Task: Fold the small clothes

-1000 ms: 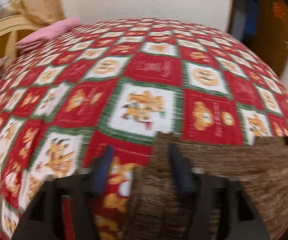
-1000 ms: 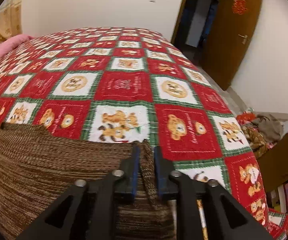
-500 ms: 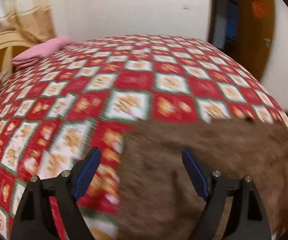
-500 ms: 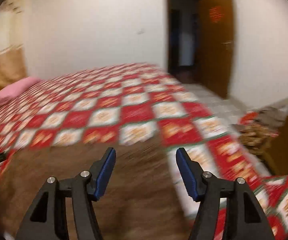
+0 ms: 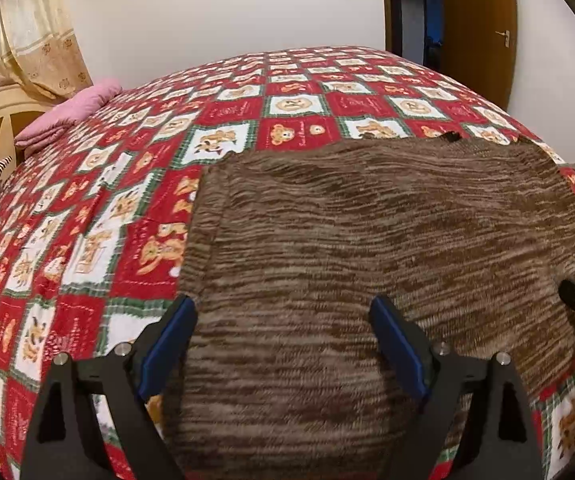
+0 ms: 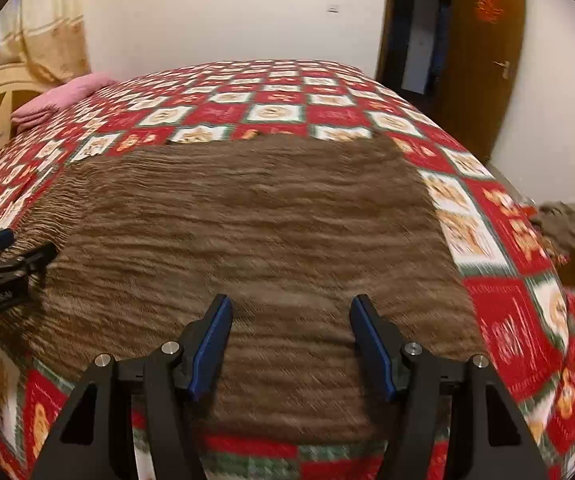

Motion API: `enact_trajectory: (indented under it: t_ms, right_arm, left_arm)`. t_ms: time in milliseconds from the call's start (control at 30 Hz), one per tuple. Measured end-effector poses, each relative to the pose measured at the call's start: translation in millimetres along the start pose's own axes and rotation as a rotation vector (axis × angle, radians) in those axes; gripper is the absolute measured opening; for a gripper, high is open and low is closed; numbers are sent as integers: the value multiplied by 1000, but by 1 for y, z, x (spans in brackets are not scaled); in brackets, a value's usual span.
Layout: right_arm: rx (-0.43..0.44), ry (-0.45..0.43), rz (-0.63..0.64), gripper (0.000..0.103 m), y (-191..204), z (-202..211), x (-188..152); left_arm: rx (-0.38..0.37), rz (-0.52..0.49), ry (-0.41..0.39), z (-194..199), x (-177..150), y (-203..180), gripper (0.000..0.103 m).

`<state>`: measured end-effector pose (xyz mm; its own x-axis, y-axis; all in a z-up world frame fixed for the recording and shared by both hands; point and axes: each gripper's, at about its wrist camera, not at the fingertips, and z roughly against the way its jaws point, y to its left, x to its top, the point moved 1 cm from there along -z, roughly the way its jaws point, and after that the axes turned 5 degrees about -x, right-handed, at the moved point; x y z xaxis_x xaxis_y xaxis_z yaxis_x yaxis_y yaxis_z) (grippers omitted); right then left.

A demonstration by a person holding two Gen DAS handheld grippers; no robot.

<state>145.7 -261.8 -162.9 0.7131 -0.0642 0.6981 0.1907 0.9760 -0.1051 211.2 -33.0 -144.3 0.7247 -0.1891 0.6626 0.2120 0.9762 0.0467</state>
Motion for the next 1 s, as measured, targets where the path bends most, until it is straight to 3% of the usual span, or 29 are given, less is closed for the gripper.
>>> enact_trajectory:
  t_ms: [133, 233, 367, 433, 567, 700, 800, 867, 1000]
  right_arm:
    - [-11, -24, -3, 61, 5, 20, -6]
    - [37, -71, -28, 54, 19, 39, 0]
    - [114, -103, 8, 54, 55, 48, 8]
    - [136, -104, 29, 54, 73, 46, 6]
    - [181, -61, 34, 54, 92, 34, -9]
    - [187, -38, 35, 54, 95, 25, -17]
    - [202, -44, 22, 54, 93, 23, -19]
    - [206, -47, 19, 54, 93, 24, -20]
    - [220, -54, 7, 54, 91, 24, -22]
  left_arm:
    - [22, -12, 12, 10, -5, 3, 92]
    - [51, -16, 11, 17, -8, 8, 92]
    - [47, 58, -13, 33, -13, 26, 94]
    - [33, 135, -40, 43, -20, 42, 102]
    - [-56, 289, -81, 57, -45, 78, 101]
    - [-150, 393, -104, 66, -67, 93, 80]
    - [-294, 523, -97, 66, -82, 92, 80]
    - [-403, 605, -49, 57, -90, 83, 80]
    - [-415, 573, -79, 52, -88, 62, 83]
